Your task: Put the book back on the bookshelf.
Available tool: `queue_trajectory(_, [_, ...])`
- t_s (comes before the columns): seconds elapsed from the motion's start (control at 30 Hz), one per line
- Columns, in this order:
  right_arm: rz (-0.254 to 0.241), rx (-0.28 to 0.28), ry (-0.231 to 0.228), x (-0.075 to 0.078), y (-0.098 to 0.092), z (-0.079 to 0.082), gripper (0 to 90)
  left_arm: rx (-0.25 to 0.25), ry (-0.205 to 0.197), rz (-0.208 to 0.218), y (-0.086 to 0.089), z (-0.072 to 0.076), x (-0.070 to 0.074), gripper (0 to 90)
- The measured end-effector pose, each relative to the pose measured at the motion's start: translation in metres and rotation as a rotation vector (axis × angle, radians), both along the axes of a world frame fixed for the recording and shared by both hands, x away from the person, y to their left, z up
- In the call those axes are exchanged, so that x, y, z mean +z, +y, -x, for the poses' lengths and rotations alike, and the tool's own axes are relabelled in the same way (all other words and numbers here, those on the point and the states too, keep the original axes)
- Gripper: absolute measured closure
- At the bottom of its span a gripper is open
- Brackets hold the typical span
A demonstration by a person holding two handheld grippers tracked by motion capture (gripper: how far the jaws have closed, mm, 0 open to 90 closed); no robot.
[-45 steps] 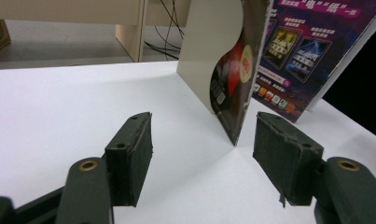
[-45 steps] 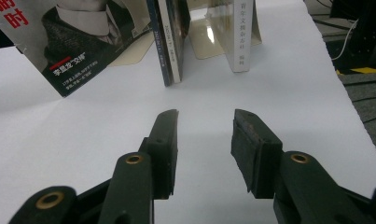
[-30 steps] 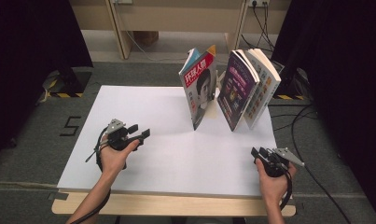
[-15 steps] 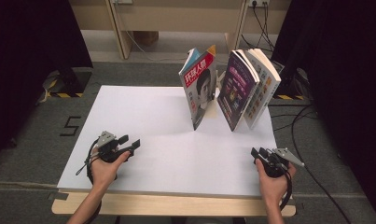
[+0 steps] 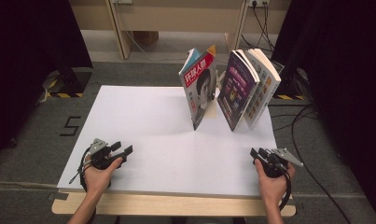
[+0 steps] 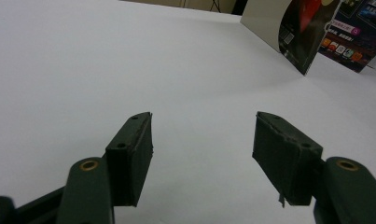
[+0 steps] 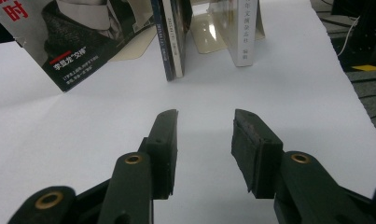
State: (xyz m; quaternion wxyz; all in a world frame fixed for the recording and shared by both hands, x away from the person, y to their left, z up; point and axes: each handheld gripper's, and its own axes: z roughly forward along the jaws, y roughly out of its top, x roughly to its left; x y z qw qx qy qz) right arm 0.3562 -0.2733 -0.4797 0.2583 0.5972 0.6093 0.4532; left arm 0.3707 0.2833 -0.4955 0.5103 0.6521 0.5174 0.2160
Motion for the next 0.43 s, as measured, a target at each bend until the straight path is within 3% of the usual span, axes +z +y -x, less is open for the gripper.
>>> queue_trajectory(0.43, [0.008, 0.002, -0.007, -0.0002, -0.0006, 0.0005, 58.9, 0.020, -0.031, -0.001, 0.0027, 0.0050, -0.0039, 37.0])
